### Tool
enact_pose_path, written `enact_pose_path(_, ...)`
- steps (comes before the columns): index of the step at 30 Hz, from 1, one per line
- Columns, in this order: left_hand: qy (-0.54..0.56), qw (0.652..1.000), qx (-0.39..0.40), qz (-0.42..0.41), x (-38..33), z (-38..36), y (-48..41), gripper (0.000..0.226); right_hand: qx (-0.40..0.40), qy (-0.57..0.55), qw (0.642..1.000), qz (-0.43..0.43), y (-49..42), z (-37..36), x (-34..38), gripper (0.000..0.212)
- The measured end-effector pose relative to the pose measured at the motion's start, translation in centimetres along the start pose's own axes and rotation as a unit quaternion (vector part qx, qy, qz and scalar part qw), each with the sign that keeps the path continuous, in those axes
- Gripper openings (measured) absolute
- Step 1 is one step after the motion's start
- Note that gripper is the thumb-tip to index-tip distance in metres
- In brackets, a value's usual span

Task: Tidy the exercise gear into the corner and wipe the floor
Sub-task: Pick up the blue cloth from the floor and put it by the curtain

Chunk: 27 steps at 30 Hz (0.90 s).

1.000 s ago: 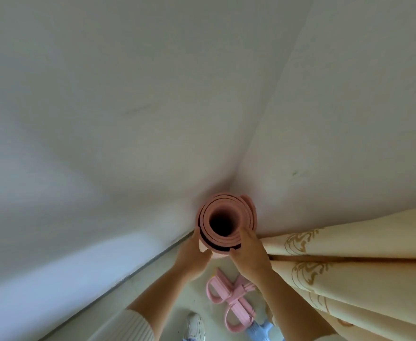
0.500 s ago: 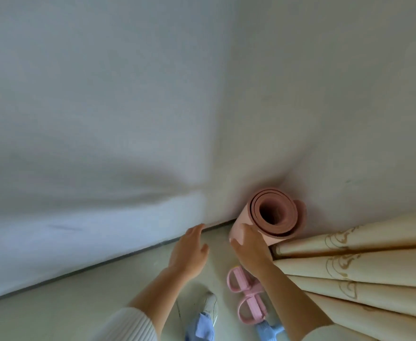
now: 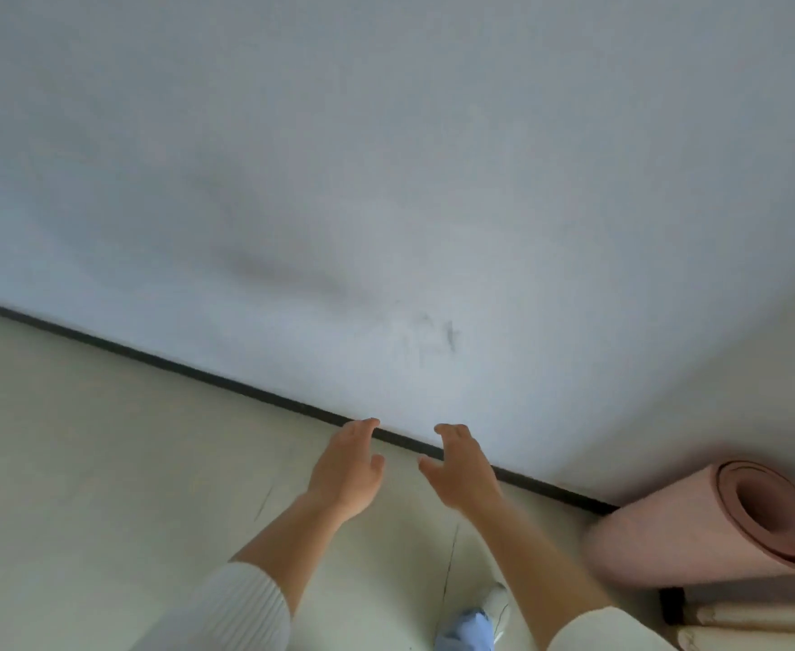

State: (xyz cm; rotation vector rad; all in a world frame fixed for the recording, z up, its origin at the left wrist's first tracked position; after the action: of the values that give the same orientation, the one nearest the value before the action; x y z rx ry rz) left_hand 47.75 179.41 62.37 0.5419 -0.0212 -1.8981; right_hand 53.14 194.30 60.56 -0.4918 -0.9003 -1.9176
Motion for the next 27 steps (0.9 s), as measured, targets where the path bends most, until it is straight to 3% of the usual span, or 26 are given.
enact_pose_path(6,0.022,0.984,-0.085,0.156,16.5,8.1,10.3,0.051,0.094,0.056,0.985,0.135,4.9,-12.6,16.5,0.06)
enact_pose_path(15,0.067,0.926,-0.213,0.306,36.7,18.8,20.1,0.049,0.2,0.165,0.91,0.323,8.2,-27.8,37.2,0.063)
enact_pose_path(27,0.076,0.846,-0.271,0.454,65.1,30.9,25.9,0.046,0.293,0.216,0.824,0.434,7.6,-51.0,64.4,0.063)
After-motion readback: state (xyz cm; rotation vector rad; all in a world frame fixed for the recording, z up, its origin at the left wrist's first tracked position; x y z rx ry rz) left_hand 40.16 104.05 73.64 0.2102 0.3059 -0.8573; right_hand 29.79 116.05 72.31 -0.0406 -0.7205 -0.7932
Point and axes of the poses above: each hand's wrist, its own y-axis away from the middle knuckle, its own z-axis out of the back of the hand, x = y × z, the point moved 6 cm from there along -y, towards the middle knuckle, and after that the axes turned 10 degrees about -y, right-handed, at the moved point
